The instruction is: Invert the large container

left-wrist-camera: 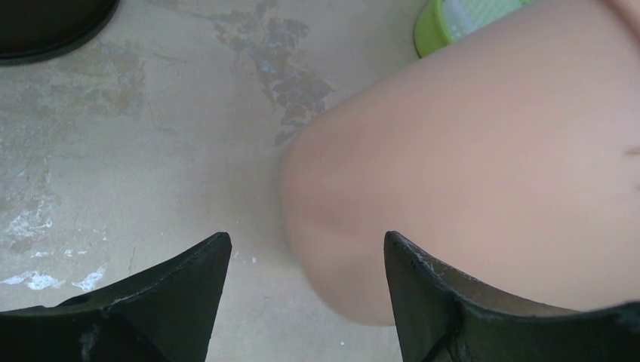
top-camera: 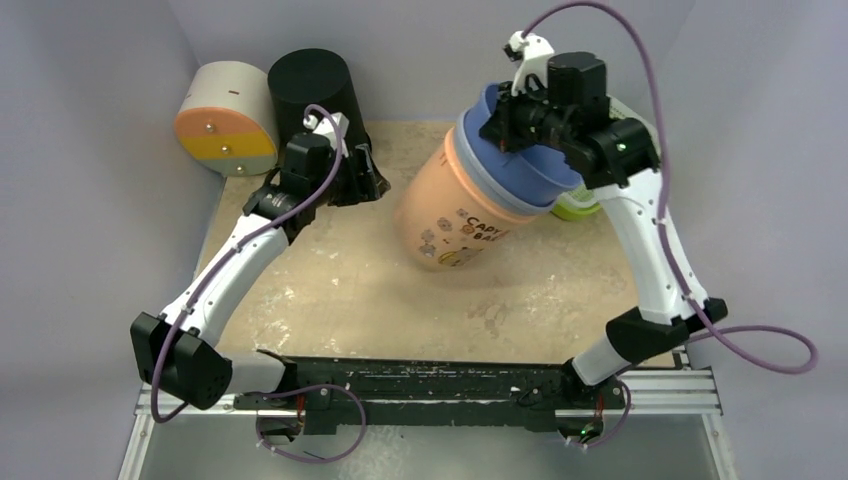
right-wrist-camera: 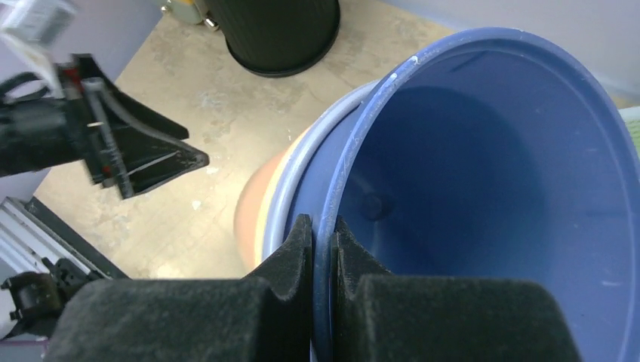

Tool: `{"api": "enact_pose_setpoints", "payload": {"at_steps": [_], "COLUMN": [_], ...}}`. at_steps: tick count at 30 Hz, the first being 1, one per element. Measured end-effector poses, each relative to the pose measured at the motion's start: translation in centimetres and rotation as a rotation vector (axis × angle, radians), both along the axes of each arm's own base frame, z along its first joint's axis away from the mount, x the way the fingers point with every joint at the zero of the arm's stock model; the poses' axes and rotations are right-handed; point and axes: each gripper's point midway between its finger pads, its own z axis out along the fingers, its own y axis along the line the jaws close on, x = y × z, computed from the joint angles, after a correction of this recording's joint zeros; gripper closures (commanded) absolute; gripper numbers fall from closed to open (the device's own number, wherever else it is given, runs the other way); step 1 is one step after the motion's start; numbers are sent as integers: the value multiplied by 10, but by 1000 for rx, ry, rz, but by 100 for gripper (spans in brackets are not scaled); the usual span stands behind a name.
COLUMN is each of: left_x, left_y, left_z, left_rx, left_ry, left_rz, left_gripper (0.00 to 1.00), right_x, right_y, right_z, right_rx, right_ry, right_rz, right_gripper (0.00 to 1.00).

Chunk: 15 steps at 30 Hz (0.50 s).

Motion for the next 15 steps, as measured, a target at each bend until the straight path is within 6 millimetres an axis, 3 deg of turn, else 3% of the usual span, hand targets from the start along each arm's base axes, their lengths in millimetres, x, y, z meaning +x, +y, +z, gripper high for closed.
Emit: {"api": "enact_pose_setpoints", "payload": {"at_steps": [5, 8, 15], "left_x": [6, 9, 12], "left_y": [-3, -4, -13], "left_z": [33, 60, 121], "left_rx": [-41, -79, -252], "left_ry": [-59, -104, -193], "left_rz": [9, 22, 53], "left_gripper": [28, 27, 26], "right_x": [38, 60, 85], "right_y": [19, 23, 45], "right_z": [-42, -43, -49], "right_rx": [3, 3, -45], "right_ry": [51, 8, -70], "right_rz": [-30, -66, -63], "right_gripper": [100, 100, 100]}}
